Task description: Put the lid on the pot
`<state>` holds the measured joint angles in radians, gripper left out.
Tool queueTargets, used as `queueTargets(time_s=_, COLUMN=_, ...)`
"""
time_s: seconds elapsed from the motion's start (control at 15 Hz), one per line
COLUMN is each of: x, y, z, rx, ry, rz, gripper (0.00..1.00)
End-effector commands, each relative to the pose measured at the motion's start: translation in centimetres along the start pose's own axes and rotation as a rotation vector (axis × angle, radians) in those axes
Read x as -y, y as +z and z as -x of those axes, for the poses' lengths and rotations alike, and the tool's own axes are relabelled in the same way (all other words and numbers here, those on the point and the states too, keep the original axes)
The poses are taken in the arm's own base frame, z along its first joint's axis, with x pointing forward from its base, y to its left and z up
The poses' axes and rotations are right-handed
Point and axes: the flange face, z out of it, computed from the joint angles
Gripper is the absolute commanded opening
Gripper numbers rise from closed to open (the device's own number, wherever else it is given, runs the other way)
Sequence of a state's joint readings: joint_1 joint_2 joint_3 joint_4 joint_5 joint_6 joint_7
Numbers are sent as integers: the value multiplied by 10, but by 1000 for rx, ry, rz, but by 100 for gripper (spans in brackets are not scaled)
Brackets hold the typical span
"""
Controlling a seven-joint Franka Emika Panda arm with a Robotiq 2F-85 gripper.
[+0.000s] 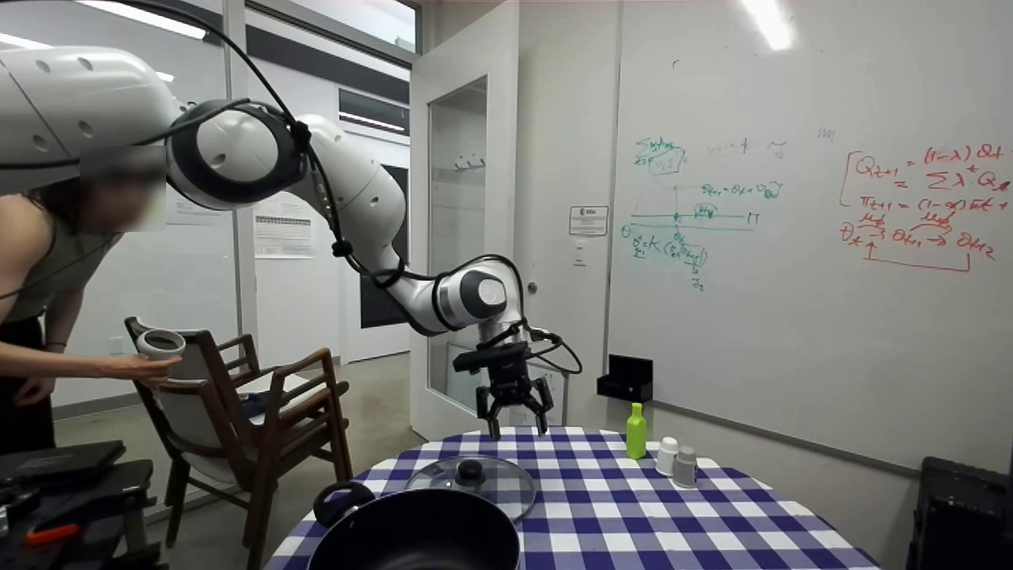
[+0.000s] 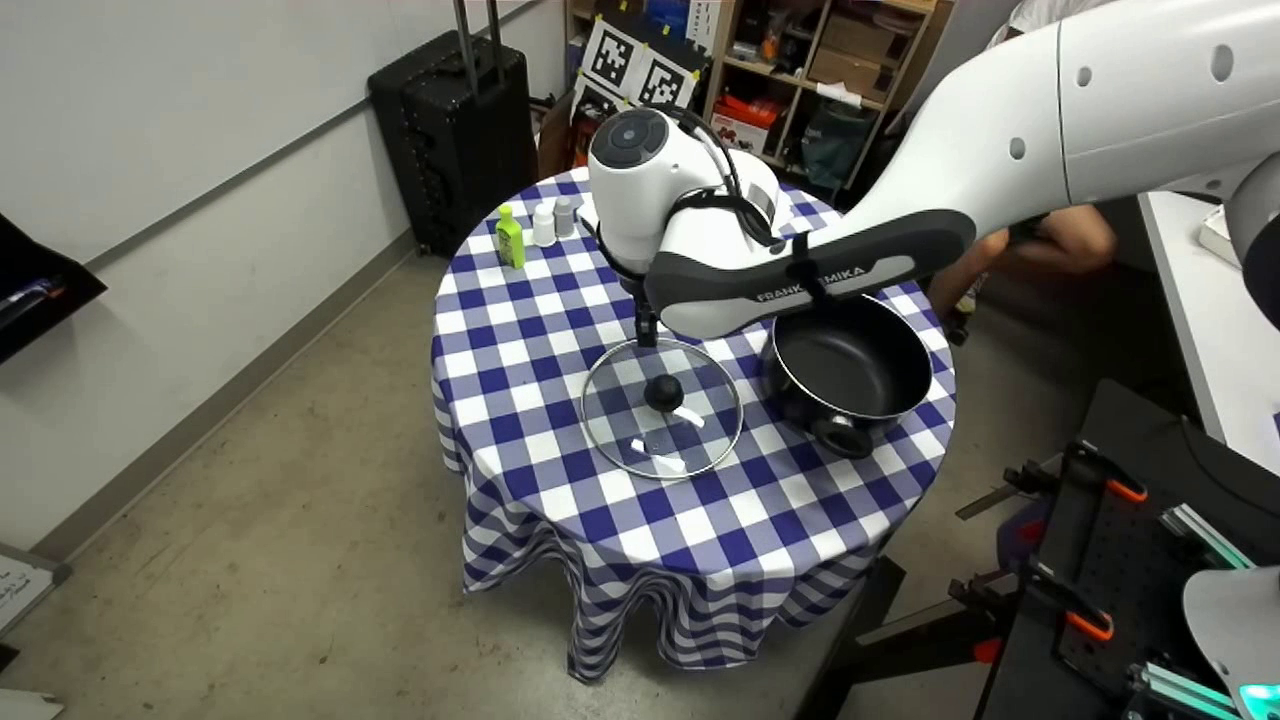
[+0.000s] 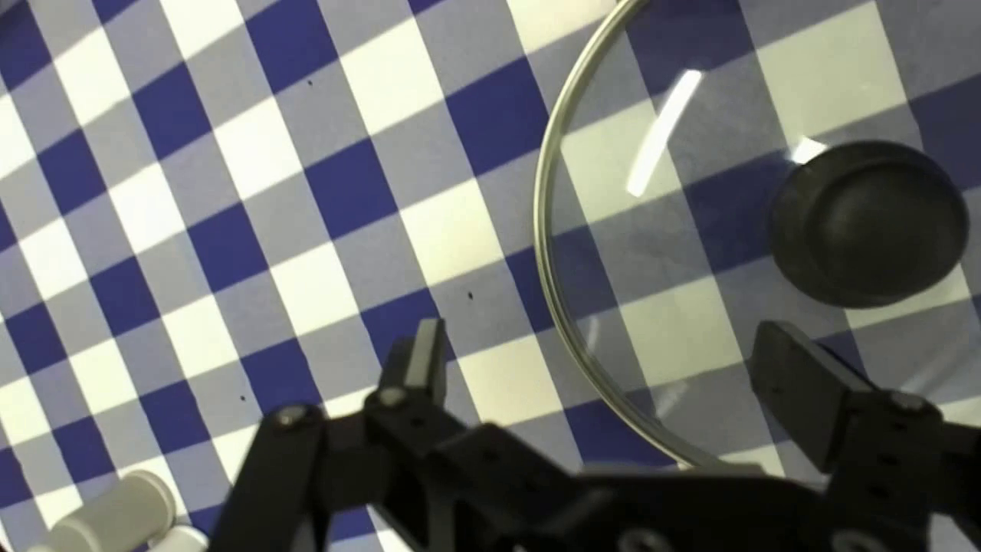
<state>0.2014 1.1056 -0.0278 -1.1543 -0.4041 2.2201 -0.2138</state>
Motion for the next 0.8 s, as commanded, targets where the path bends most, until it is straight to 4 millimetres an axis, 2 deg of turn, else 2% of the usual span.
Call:
queueTargets(time_s=0.0, x=-29, y=-4, z=16, rx=90, ry=-2, rz=-64, gripper=100)
queueTargets(time_s=0.2, x=-33, y=14, z=36, rx=177, ry=20, rz=-106, gripper=100)
queueTargets(time_s=0.33, x=-28, y=27, z=47, rx=231, ry=27, rz=-140, gripper=100)
queueTargets(time_s=0.53, x=-11, y=35, z=59, rx=284, ry=31, rz=-221, gripper=100)
queueTargets(time_s=0.73, x=9, y=36, z=61, rx=301, ry=44, rz=-317, gripper=100)
